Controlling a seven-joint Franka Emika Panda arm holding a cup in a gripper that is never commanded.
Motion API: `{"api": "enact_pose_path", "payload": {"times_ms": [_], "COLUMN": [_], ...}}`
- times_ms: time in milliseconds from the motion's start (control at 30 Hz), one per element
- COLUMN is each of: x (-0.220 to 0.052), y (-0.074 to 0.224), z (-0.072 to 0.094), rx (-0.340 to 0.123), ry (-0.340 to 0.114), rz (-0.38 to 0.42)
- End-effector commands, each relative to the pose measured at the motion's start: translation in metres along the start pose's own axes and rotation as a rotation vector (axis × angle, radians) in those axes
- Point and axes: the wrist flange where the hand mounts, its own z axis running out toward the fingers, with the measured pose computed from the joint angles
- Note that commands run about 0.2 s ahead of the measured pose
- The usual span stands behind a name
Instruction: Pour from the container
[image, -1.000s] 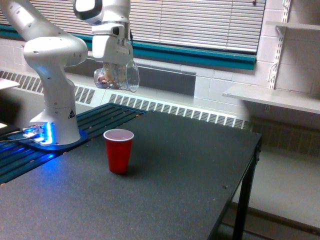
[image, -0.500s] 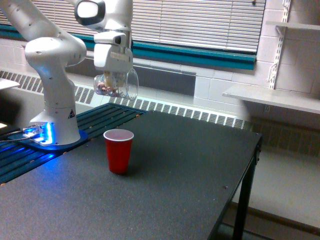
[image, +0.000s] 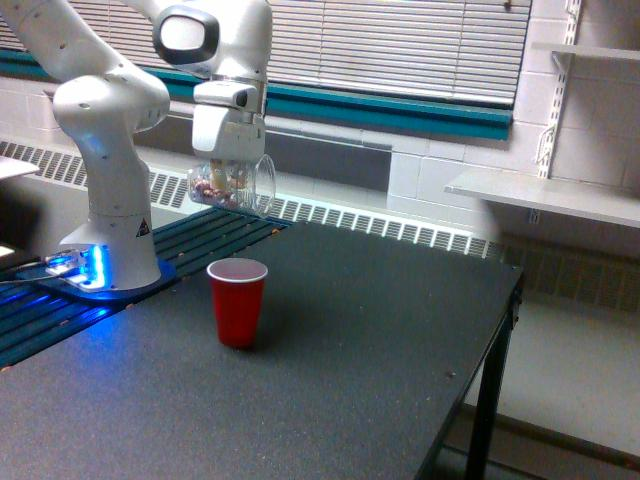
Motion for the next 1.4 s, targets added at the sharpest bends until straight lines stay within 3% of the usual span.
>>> {"api": "enact_pose_path", "payload": {"times_ms": [33,833,1400], "x": [-0.014,-0.030,-0.036], "y": [-0.002,0.004,0.003], "z": [0.014,0.008,0.019], "rx": [-0.030,-0.104,-0.168], "ry": [-0.033,-0.061,-0.083], "rz": [0.007,0.023,0.013]}}
